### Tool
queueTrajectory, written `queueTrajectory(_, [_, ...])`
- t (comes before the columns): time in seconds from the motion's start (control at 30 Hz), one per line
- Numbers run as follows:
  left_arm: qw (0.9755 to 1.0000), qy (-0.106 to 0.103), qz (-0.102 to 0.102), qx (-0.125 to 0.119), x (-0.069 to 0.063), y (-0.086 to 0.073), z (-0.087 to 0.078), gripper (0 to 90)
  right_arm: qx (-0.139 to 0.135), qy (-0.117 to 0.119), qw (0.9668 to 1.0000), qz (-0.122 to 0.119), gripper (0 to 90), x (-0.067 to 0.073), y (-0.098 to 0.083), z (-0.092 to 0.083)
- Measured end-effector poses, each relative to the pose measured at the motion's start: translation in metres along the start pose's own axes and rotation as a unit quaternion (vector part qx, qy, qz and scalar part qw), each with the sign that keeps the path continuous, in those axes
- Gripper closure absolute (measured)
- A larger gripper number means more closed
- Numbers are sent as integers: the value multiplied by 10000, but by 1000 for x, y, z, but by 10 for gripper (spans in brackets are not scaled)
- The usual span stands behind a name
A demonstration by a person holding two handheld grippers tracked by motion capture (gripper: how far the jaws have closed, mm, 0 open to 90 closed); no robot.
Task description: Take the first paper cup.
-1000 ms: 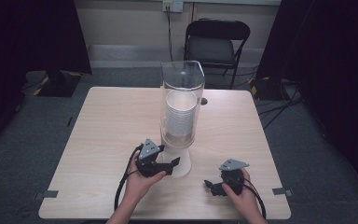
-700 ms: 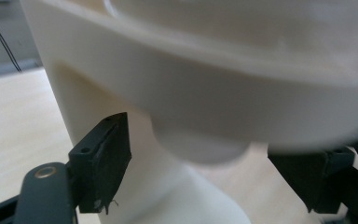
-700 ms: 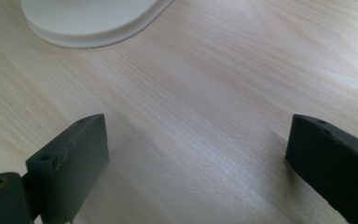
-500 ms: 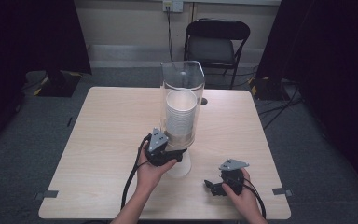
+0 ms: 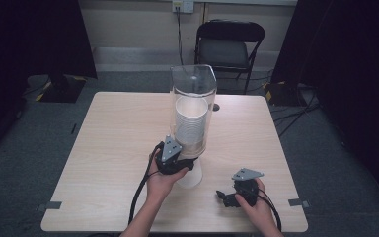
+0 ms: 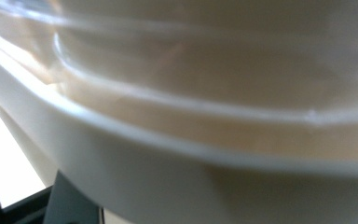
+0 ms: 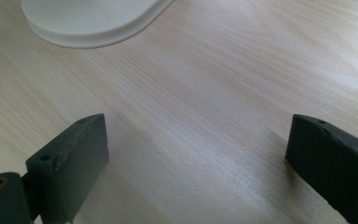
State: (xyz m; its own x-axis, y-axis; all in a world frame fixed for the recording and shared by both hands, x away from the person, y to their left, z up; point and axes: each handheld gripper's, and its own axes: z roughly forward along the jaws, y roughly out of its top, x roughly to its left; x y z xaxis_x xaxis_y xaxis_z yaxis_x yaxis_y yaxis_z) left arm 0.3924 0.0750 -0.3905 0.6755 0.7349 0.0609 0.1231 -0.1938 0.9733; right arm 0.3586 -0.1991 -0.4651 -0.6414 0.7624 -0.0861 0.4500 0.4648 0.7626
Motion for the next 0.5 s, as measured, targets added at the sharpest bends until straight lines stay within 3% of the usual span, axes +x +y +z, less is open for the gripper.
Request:
queueTrajectory(0.13, [9999,0,47,114,-1,-3,-2,356,-11,2,10000,-14,52,0,0,0])
queueTrajectory(0.27, [10000,18,0,42,-3,-5,-1,357,0,-4,10000,2,53,0,0,0])
queueTrajectory(0.33, [9999,23,-5,159,-3,-8,-1,359,-11,1,10000,-16,52,0,0,0])
queueTrajectory(0.4, [9973,-30,-63,734,-3,-28,4,371,-2,1,10000,-8,53,0,0,0])
queueTrajectory(0.43, [9928,-54,-81,1193,-4,-36,6,372,2,0,10000,2,53,0,0,0])
queueTrajectory(0.47, [9909,-127,-71,1337,-8,-48,7,371,0,0,10000,-3,53,0,0,0])
queueTrajectory(0.5, [9914,-139,-102,1297,-10,-56,5,370,0,2,10000,-5,53,0,0,0])
